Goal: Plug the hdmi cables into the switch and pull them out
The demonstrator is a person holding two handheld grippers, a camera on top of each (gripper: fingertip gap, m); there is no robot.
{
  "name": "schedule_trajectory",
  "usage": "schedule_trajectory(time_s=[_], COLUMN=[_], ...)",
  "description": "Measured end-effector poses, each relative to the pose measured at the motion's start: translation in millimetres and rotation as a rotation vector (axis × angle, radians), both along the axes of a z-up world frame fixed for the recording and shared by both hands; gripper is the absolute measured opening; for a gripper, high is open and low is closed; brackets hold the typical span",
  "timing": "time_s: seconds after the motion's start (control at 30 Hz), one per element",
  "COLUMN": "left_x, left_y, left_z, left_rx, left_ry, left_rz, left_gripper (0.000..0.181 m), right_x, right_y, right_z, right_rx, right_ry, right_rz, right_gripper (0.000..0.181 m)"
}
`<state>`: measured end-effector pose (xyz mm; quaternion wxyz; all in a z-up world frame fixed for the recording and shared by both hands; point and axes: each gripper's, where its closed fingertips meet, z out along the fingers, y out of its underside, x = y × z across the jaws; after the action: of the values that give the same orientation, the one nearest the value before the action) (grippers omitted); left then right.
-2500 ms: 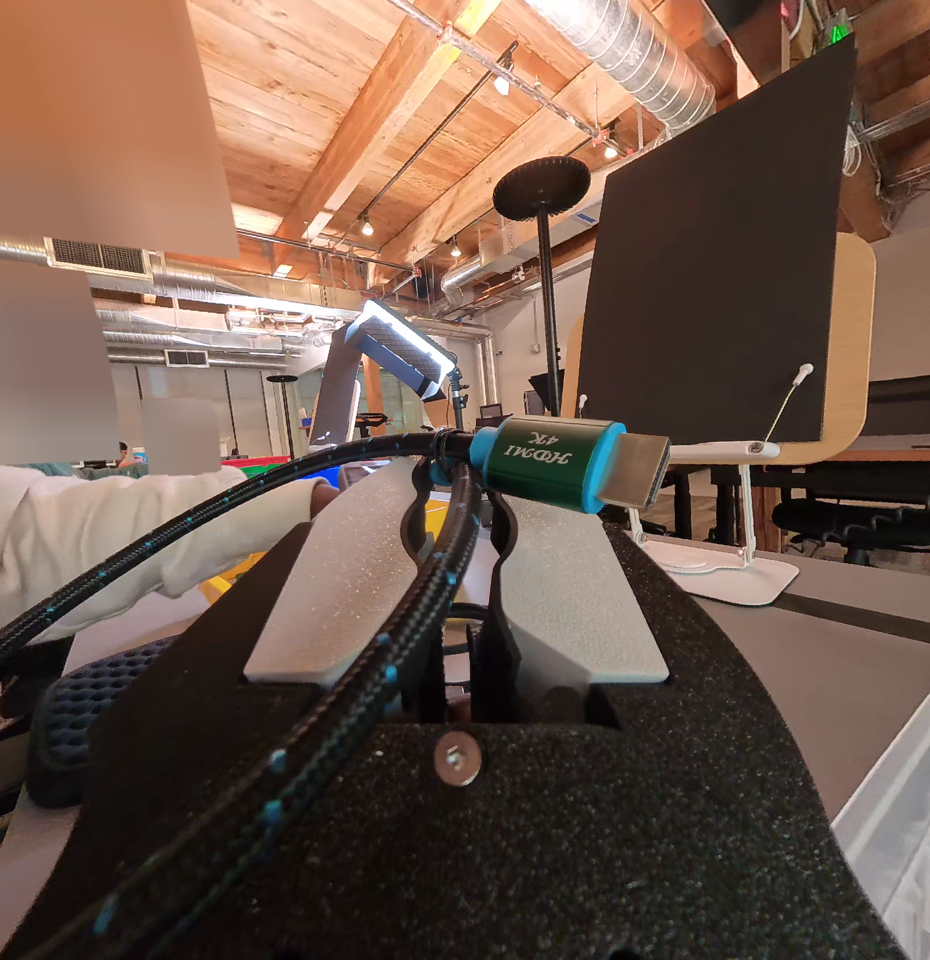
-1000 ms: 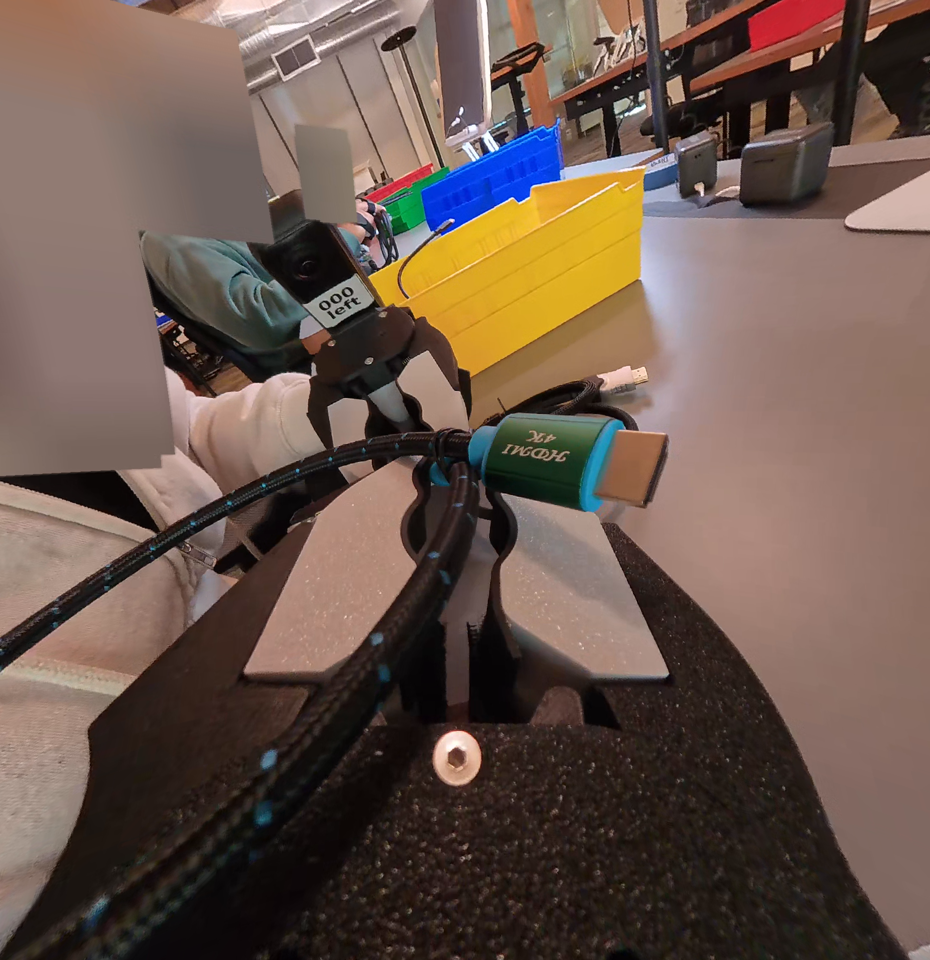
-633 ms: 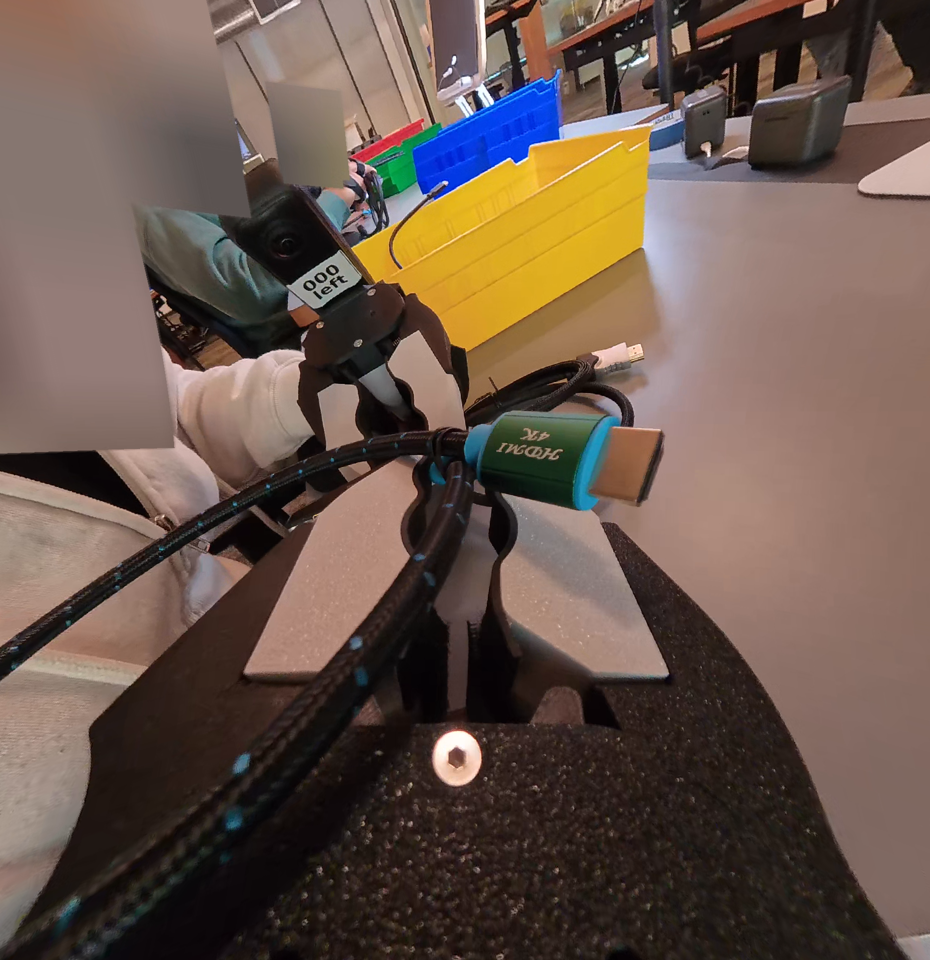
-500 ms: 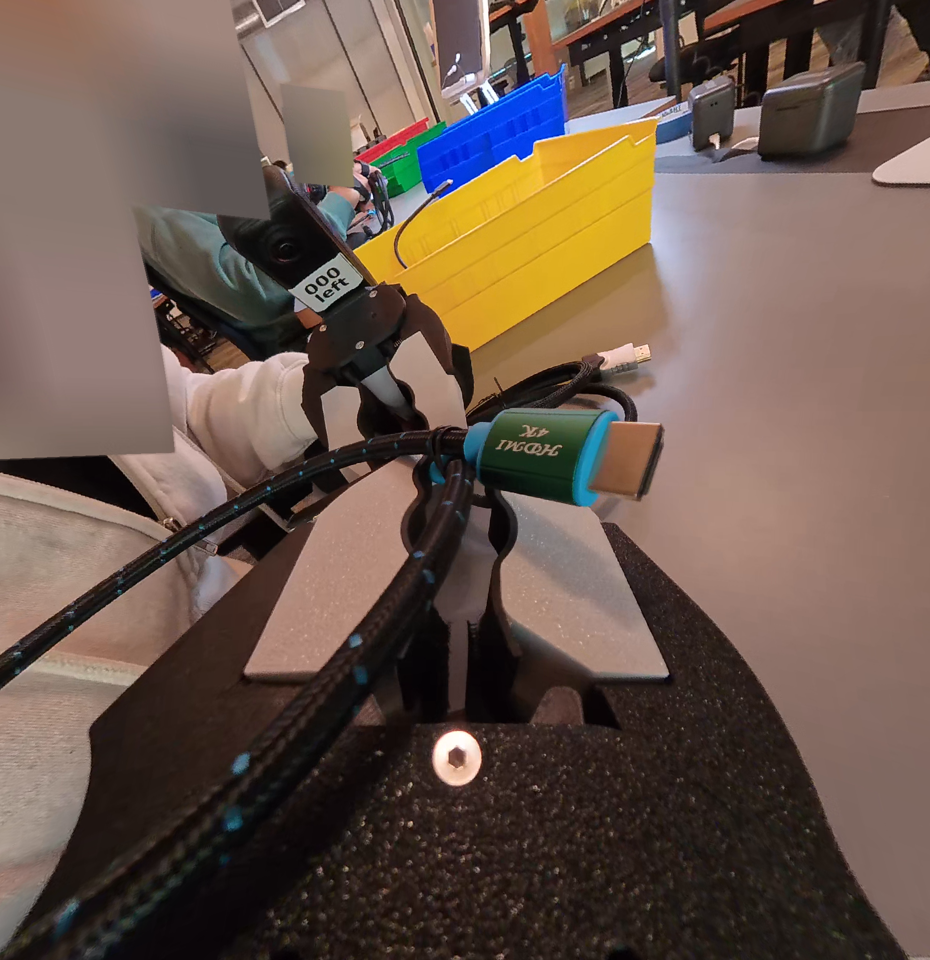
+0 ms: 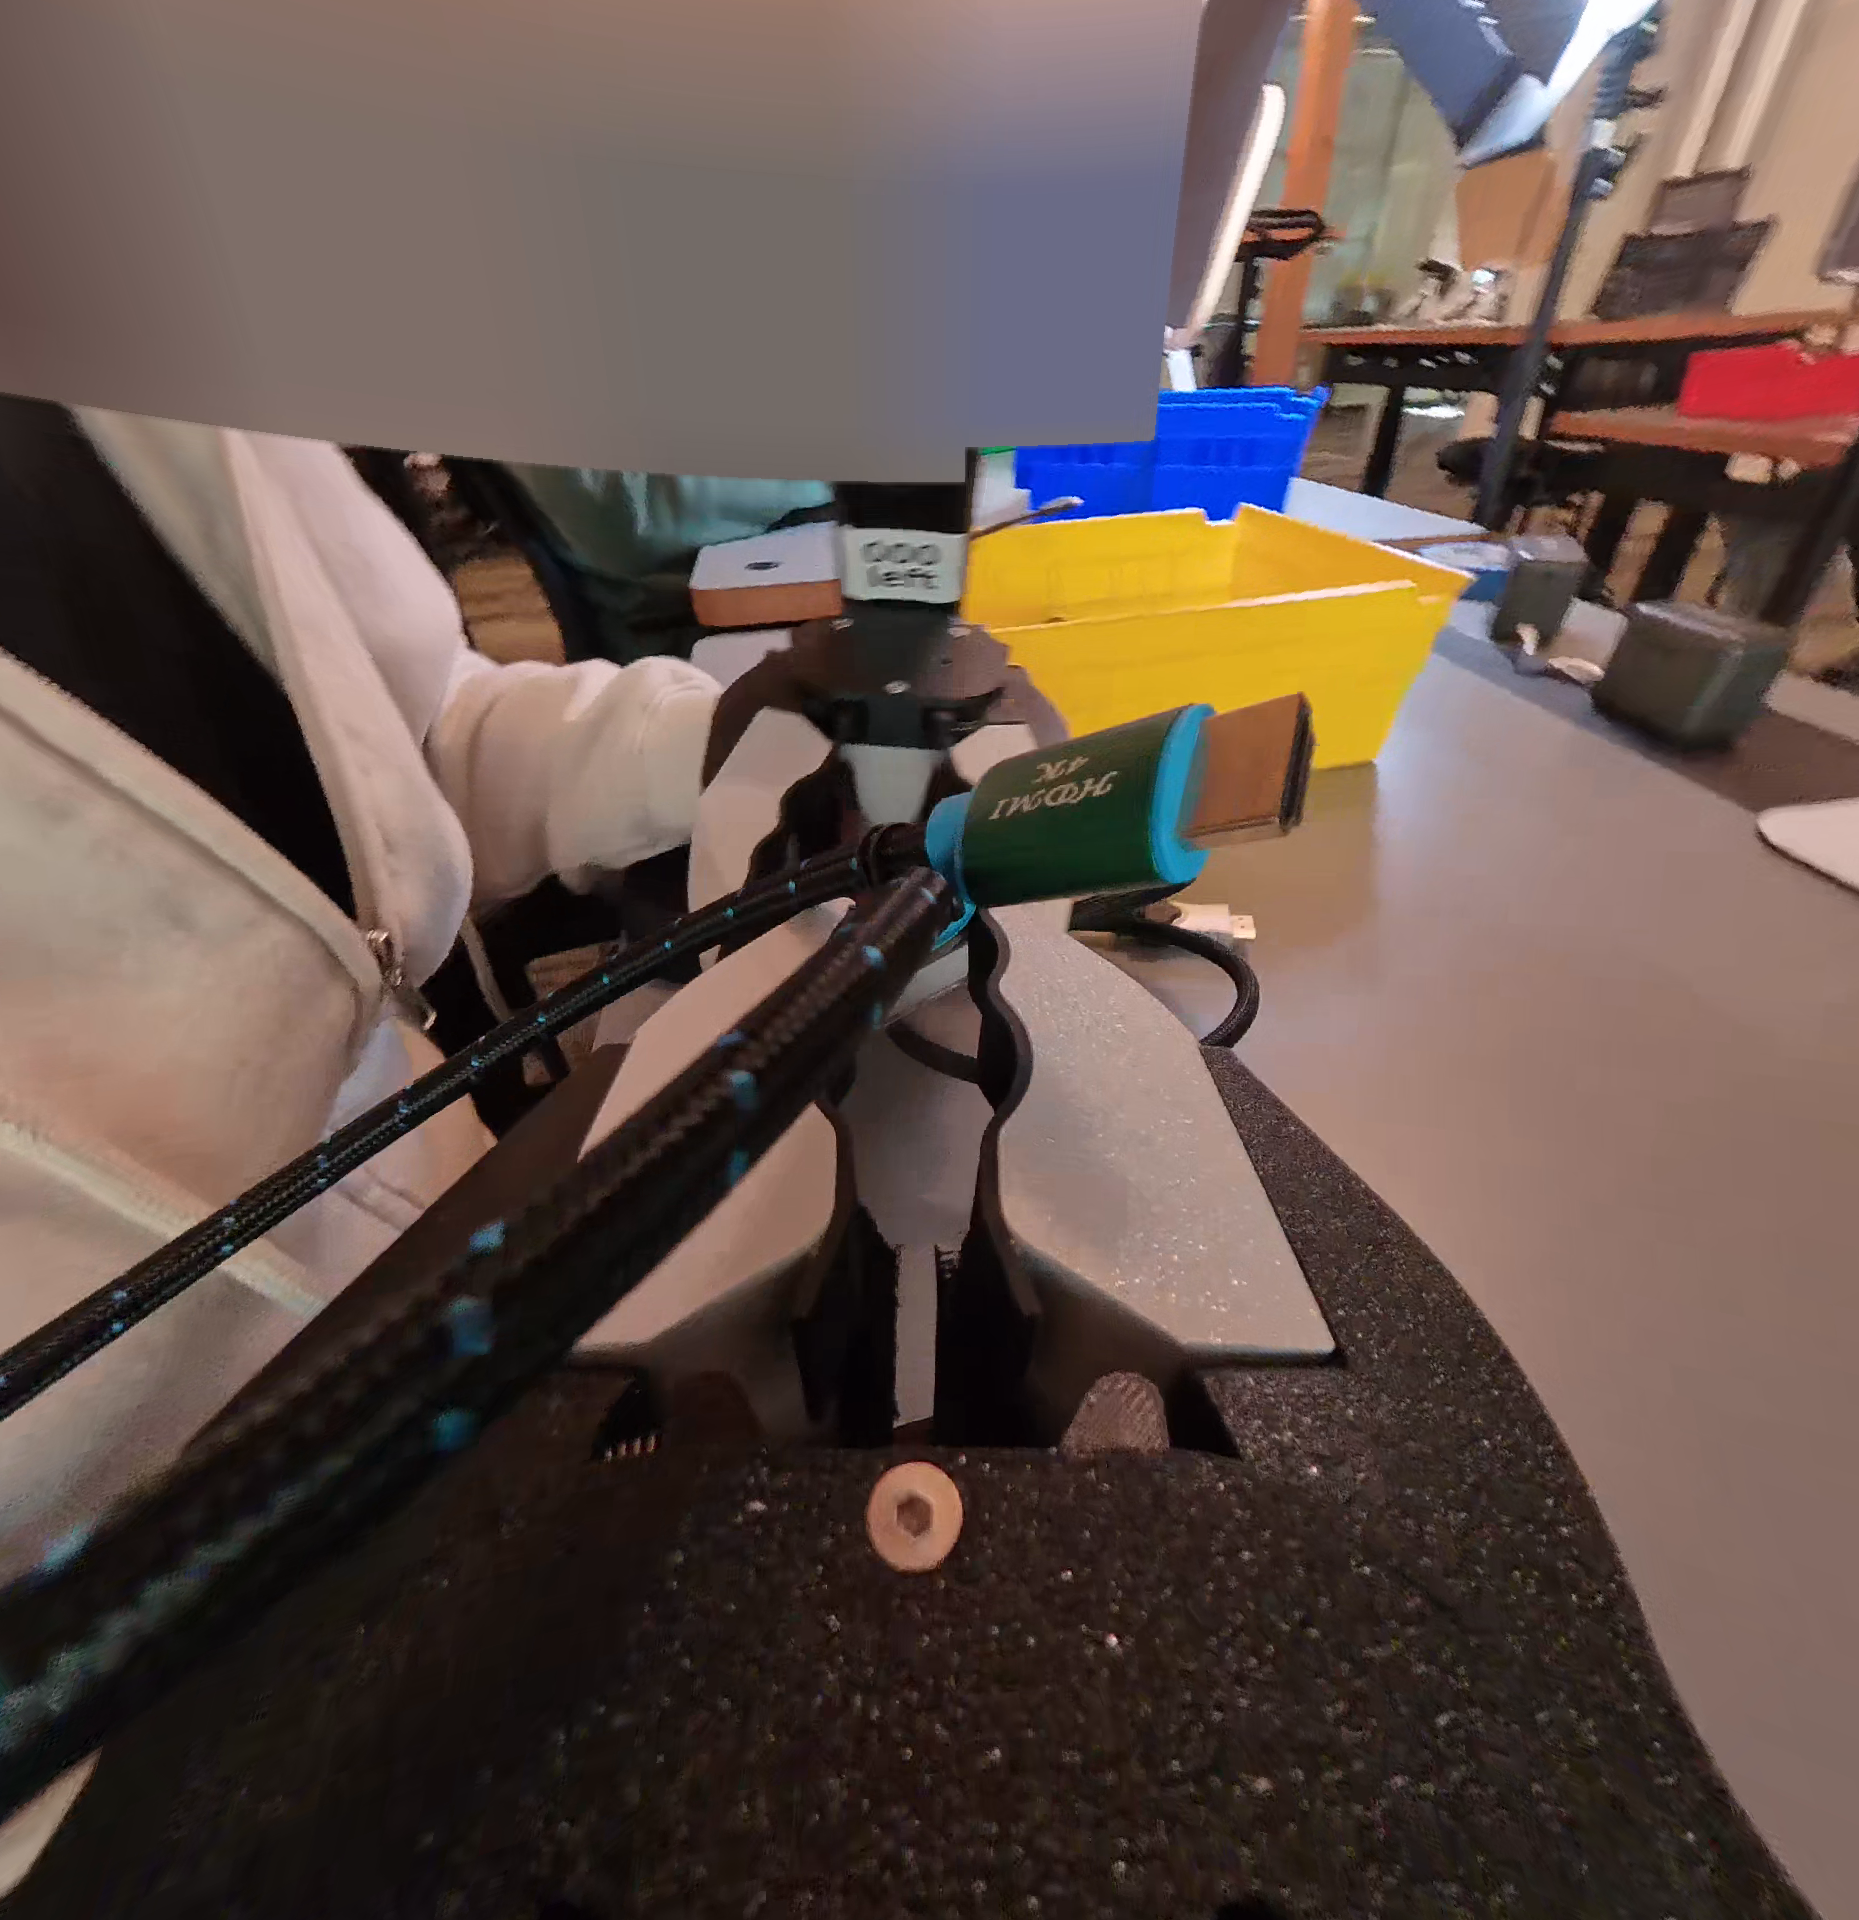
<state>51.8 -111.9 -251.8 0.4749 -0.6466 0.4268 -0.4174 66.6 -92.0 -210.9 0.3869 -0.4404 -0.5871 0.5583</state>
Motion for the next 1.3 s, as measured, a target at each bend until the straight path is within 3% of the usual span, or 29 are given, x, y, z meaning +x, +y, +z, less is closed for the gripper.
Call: schedule_trajectory(time_s=[0.1, 0.3, 0.43, 0.6, 0.8, 1.03, 1.3], left_x=[1, 18, 15, 22, 19, 9, 6], left_y=[-4, -18, -20, -26, -21, -12, -7], left_z=[15, 14, 11, -5, -5, 5, 8], left_rx=[-0.119, -0.287, -0.250, -0.272, -0.271, -0.283, -0.262], left_ry=[-0.106, -0.123, -0.145, -0.094, -0.101, -0.151, -0.167], left_rz=[-0.077, -0.259, -0.249, -0.279, -0.257, -0.212, -0.163], left_gripper=[0.075, 0.036, 0.023, 0.019, 0.020, 0.021, 0.021], right_x=[-5, -12, -13, -9, -13, -19, -20], right_y=[-14, -32, -32, -37, -32, -14, -12], right_z=[7, 13, 5, -17, -18, -2, 8], right_rx=[0.110, 0.253, 0.327, 0.305, 0.270, 0.141, -0.098], right_ry=[0.014, 0.003, -0.054, -0.126, -0.125, -0.044, -0.006], right_rz=[0.104, 0.251, 0.241, 0.313, 0.315, 0.183, 0.096], right_gripper=[0.018, 0.018, 0.018, 0.018, 0.018, 0.024, 0.011])
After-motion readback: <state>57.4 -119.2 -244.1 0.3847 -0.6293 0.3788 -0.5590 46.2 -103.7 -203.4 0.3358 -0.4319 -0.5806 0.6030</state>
